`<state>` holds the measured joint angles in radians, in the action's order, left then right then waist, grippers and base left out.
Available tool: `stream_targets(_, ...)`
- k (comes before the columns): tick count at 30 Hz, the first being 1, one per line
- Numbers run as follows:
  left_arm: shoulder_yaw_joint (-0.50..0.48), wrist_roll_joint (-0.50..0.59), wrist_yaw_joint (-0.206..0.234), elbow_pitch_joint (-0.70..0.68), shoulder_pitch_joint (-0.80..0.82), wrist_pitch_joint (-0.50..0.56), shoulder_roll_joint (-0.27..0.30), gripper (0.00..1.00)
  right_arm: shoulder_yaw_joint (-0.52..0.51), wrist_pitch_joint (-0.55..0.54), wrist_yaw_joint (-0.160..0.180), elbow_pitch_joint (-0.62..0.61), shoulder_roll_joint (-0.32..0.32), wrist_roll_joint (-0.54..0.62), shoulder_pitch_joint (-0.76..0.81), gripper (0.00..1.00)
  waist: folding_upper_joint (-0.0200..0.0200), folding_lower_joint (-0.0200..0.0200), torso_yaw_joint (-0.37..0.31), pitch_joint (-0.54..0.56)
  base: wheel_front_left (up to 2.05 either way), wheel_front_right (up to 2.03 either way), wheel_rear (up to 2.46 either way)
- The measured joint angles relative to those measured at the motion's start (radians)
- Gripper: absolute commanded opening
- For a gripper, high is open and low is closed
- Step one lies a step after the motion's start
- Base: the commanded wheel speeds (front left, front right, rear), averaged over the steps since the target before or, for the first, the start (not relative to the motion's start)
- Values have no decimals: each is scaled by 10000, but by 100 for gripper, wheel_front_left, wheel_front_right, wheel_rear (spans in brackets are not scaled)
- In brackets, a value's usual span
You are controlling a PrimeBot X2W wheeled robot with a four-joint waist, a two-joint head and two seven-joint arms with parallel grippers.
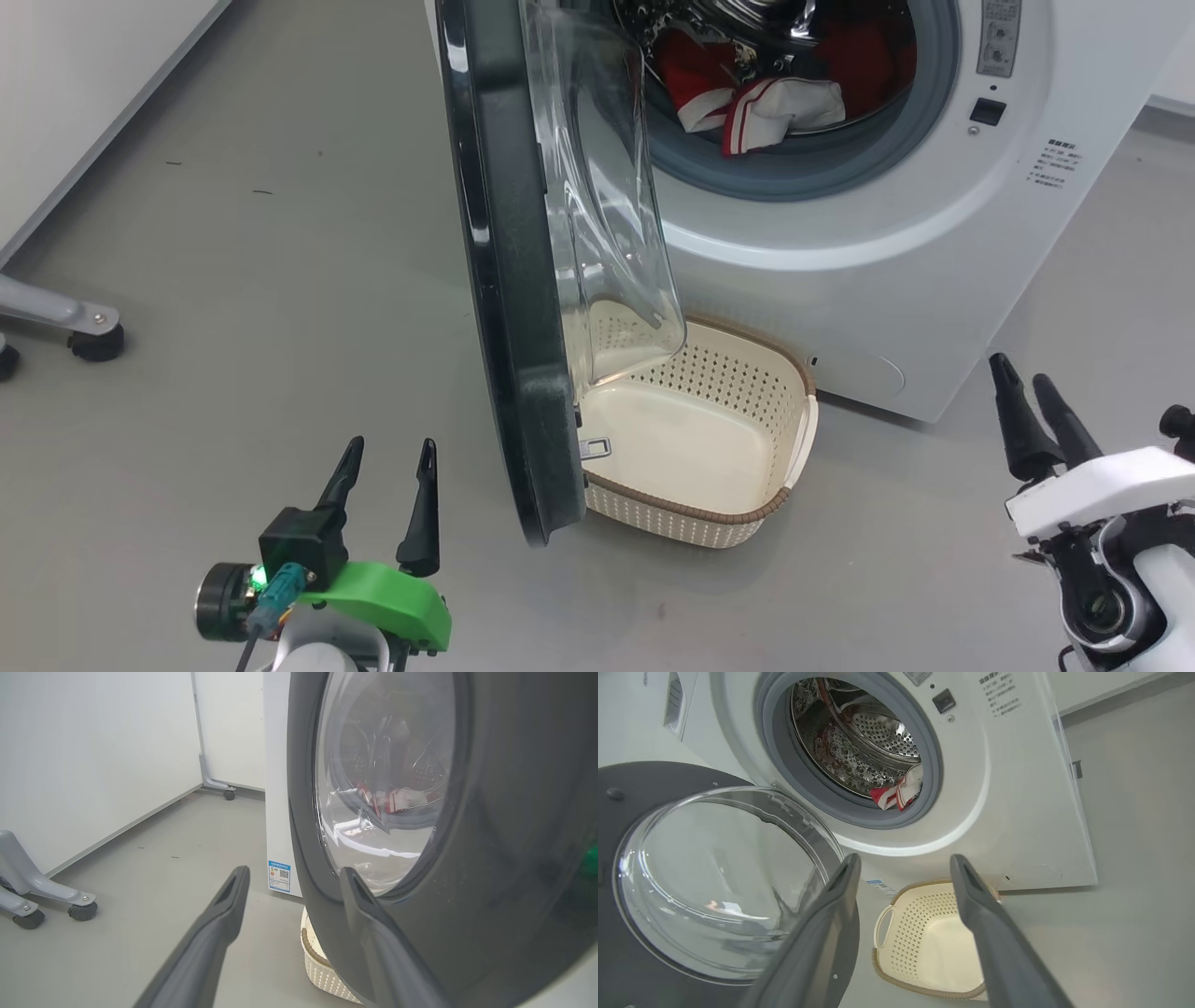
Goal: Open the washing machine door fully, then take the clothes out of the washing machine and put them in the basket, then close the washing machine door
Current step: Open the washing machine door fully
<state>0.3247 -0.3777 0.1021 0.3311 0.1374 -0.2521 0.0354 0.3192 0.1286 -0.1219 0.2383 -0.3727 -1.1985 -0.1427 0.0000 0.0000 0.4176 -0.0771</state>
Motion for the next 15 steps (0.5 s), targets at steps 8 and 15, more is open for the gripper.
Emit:
stream_targets(8,52,10,2,115,-64,0,42,100,614,1664,468,123,-704,3542,98,100,0,0,-22,191,0,0,0)
stream_targets(15,50,10,15,109,-159,0,86,100,677,1371,1404,15,-637,5344,100,100,0,0,-37,270,0,0,0)
